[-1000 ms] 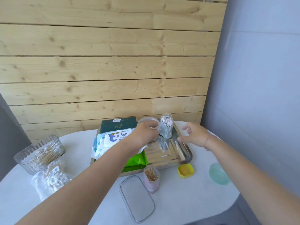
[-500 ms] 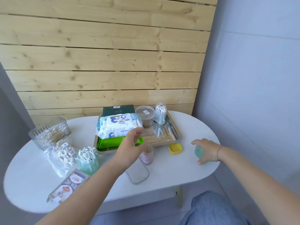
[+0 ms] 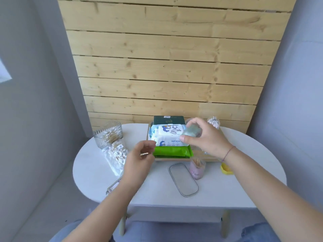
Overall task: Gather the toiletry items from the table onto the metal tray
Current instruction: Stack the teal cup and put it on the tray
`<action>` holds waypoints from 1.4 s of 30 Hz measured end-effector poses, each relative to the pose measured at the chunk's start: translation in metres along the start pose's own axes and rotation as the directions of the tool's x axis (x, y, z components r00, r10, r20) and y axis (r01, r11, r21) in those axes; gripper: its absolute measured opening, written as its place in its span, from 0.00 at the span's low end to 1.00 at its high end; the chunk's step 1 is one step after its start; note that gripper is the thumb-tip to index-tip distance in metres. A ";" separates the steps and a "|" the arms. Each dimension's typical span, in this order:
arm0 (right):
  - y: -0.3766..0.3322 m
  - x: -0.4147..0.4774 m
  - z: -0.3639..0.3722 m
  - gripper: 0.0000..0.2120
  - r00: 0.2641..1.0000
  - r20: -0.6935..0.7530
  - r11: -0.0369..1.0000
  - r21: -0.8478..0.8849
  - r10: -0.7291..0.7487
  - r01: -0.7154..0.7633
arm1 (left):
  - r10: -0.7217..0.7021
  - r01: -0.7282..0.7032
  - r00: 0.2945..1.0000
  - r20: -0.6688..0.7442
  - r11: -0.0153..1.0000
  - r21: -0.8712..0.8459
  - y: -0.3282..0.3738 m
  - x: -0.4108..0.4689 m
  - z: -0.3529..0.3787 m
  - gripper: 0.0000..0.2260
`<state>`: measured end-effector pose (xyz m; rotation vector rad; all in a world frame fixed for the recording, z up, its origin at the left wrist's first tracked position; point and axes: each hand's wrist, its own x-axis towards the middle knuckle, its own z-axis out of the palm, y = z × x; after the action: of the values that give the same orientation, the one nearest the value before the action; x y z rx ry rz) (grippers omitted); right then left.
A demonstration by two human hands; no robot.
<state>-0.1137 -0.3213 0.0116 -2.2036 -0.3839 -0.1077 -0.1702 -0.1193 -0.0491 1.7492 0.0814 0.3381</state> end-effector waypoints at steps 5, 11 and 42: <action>-0.036 0.022 0.078 0.18 0.995 0.096 0.997 0.072 -0.037 0.031 | -0.061 0.068 0.997 -0.036 0.973 0.219 -0.033 0.006 -0.047 0.29; -0.010 0.022 0.144 0.17 0.998 0.058 0.983 0.181 0.034 -0.044 | -0.173 0.111 0.980 0.095 0.880 0.461 -0.074 0.010 -0.039 0.41; 0.000 0.015 0.167 0.22 0.955 0.264 0.977 -0.123 -0.137 0.174 | -0.067 0.043 0.997 0.034 0.887 0.459 -0.079 0.018 -0.037 0.25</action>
<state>-0.1092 -0.1863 -0.0880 -2.3348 -0.7147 0.0659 -0.1529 -0.0631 -0.1163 2.2195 0.1877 0.2447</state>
